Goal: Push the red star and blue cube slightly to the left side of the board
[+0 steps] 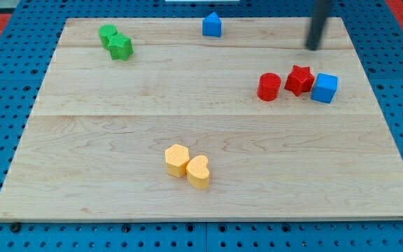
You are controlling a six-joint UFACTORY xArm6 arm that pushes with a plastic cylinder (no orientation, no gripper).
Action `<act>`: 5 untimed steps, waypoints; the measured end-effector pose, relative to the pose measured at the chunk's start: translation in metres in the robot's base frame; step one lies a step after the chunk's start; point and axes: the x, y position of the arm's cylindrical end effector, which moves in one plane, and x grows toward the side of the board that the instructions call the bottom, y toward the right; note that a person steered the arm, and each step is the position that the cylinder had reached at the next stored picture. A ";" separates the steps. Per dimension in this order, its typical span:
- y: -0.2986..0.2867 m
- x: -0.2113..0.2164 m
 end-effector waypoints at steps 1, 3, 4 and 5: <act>0.040 0.107; -0.037 0.147; -0.038 0.105; -0.045 0.077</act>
